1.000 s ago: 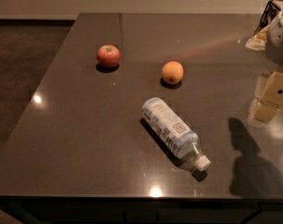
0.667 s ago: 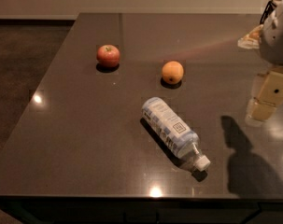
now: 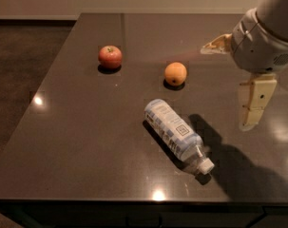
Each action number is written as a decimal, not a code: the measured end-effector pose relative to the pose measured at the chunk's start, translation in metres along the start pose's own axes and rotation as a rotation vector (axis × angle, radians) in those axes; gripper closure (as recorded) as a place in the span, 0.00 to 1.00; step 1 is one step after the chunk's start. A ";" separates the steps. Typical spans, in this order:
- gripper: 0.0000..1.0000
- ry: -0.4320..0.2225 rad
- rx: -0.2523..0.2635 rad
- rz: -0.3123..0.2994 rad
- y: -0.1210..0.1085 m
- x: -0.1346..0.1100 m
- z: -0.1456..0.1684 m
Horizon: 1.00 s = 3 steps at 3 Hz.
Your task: Place blue plastic bottle upright
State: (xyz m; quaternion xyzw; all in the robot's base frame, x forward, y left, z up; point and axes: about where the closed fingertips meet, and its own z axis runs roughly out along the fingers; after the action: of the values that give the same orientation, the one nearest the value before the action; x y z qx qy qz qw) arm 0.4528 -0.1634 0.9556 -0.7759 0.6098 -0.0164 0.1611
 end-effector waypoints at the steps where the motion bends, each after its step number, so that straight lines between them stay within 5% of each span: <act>1: 0.00 -0.035 -0.023 -0.209 0.012 -0.022 0.007; 2: 0.00 -0.034 -0.071 -0.447 0.028 -0.046 0.019; 3: 0.00 -0.025 -0.138 -0.783 0.044 -0.075 0.035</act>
Offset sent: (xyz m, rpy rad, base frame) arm -0.0560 0.0625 -0.0381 -0.2048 -0.0546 0.8997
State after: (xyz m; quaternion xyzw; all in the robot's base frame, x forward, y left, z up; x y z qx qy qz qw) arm 0.3995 -0.0925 0.9232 -0.9588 0.2653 -0.0262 0.0977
